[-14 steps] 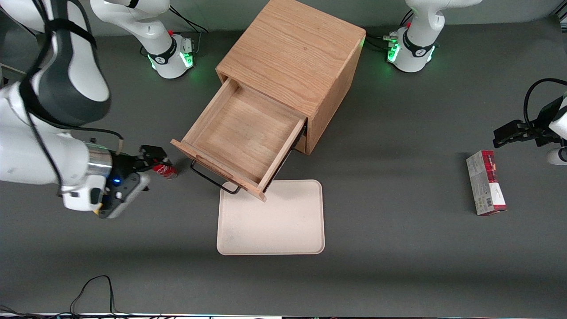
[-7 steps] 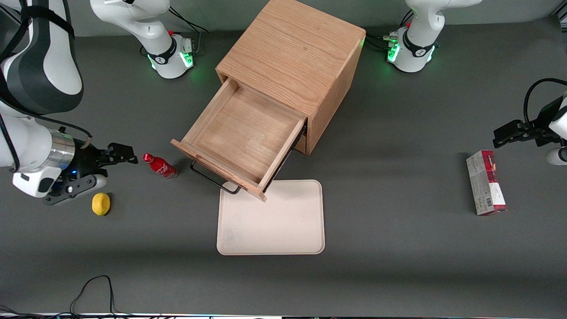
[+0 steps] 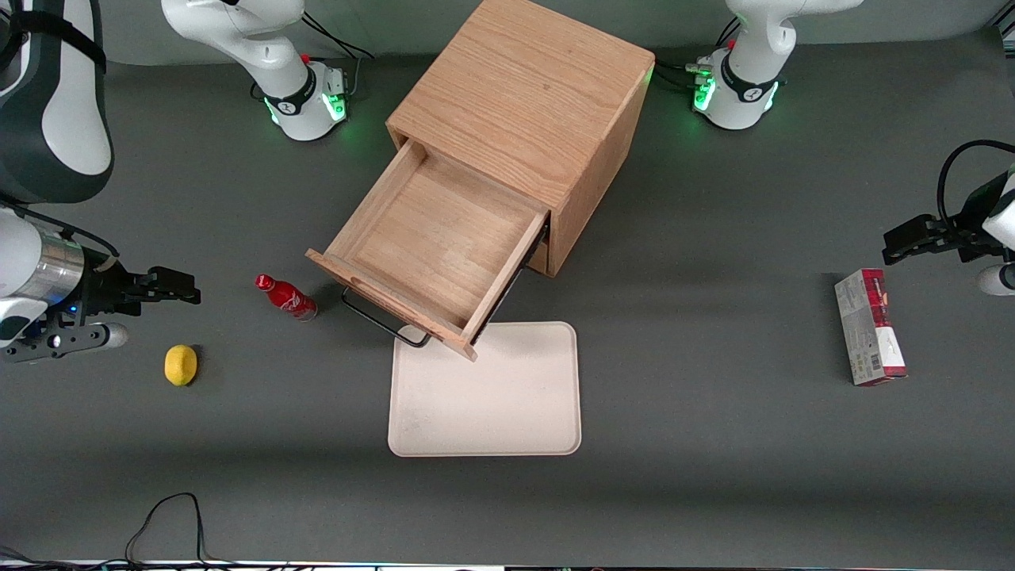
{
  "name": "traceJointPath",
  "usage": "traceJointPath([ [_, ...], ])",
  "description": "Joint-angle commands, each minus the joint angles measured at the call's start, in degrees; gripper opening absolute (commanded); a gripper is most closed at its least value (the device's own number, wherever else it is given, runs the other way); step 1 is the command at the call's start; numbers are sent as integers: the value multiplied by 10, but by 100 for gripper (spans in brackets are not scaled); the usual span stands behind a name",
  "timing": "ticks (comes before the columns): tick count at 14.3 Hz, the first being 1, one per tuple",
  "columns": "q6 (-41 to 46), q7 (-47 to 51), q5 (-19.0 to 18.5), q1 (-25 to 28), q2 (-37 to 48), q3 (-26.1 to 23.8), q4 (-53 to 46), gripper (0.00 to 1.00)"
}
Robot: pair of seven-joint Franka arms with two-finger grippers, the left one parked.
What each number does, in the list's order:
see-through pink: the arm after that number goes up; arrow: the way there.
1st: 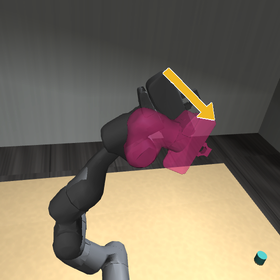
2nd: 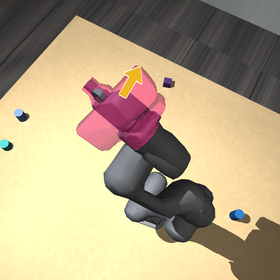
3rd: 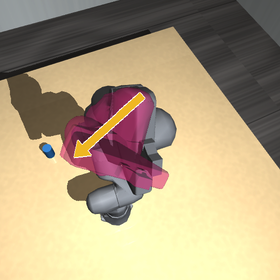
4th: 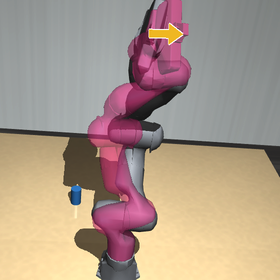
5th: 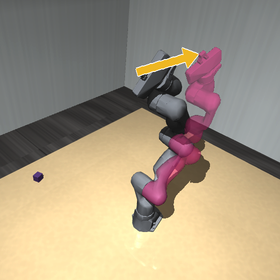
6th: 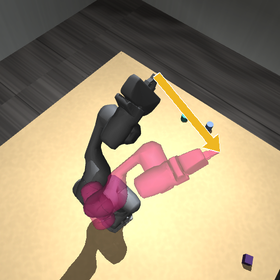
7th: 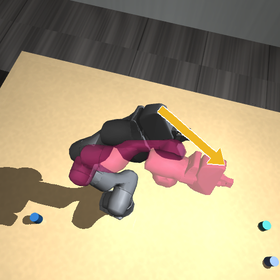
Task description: Open upper drawer
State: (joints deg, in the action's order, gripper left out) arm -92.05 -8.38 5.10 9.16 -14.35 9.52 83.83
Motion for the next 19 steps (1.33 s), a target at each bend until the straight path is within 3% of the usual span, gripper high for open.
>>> traceJointPath([
  [1, -10, 18, -9, 5, 50, -2, 57, 100],
  [11, -7, 13, -11, -5, 92, -11, 98, 100],
  [14, -26, 11, -17, -65, 130, -103, 122, 100],
  [19, -18, 8, -17, -86, 169, -112, 143, 100],
])
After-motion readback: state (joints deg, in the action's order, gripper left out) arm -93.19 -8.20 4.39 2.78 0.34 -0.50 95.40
